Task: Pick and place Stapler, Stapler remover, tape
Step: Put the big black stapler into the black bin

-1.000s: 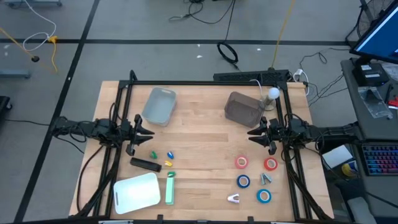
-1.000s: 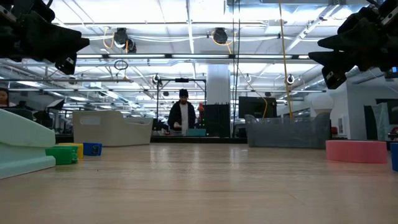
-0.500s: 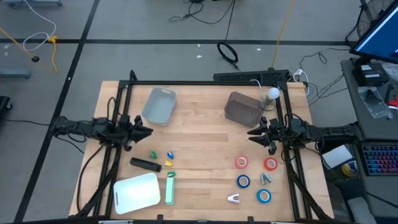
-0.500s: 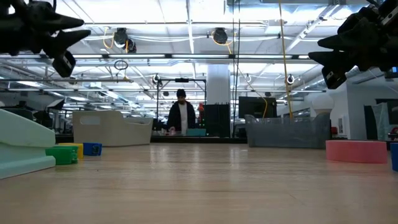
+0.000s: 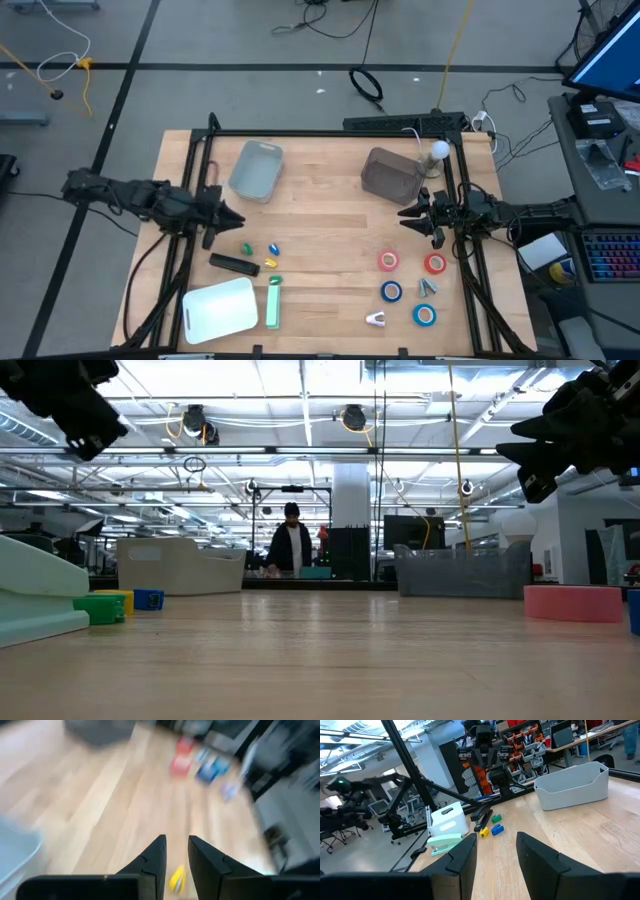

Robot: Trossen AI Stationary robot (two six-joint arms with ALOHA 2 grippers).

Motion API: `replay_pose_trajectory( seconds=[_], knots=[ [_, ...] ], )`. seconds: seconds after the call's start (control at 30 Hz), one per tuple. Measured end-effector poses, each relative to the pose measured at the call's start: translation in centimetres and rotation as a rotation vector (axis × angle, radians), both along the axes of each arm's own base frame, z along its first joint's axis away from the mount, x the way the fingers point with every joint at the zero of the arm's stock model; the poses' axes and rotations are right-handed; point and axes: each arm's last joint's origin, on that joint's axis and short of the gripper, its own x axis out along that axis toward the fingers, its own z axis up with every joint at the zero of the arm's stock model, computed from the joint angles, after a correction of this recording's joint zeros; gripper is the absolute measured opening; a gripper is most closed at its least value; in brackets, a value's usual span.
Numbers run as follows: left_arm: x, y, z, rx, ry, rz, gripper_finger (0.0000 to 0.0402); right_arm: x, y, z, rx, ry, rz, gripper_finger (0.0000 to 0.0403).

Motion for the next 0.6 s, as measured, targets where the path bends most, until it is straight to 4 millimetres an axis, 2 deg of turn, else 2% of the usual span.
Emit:
replay_pose_trajectory(
  seconds=[0.23, 0.4, 0.6],
  knots=[
    [1.5, -0.8, 1.3, -0.017, 0.400, -0.085, 0.0081, 0.0, 0.0, 0.0, 0.000, 0.000, 0.000, 0.0130],
    [1.9, -1.8, 0.2, -0.155, 0.608, -0.177, 0.0081, 0.0, 0.0, 0.0, 0.000, 0.000, 0.000, 0.0130],
    [0.7, -2.4, -1.1, -0.133, 0.877, -0.171, 0.0081, 0.0, 0.0, 0.0, 0.000, 0.000, 0.000, 0.0130]
  ],
)
